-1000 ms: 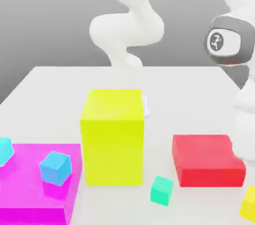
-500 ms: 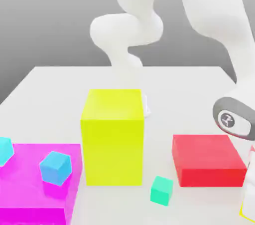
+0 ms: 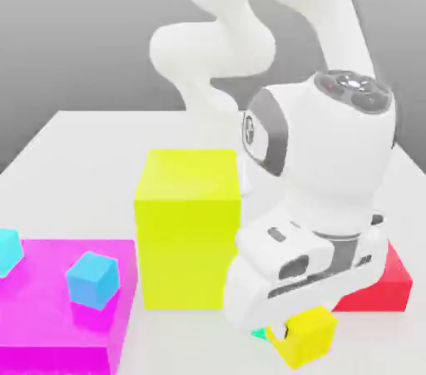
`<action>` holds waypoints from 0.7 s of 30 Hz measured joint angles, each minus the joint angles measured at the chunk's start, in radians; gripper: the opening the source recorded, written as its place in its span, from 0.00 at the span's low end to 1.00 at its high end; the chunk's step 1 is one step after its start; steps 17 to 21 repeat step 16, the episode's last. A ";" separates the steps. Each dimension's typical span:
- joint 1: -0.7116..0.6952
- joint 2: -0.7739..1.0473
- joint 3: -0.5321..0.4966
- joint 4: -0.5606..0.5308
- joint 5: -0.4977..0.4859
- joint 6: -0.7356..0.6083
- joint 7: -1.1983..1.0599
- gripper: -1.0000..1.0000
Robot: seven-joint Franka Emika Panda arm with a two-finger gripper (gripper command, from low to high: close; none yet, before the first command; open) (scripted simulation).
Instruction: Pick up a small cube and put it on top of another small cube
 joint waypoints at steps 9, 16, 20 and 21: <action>-0.368 -0.196 -0.230 -0.096 0.078 -0.089 0.057 0.00; -0.534 -0.138 -0.275 -0.108 0.162 -0.020 0.055 1.00; -0.534 -0.138 -0.275 -0.108 0.162 -0.020 0.055 1.00; -0.534 -0.138 -0.275 -0.108 0.162 -0.020 0.055 1.00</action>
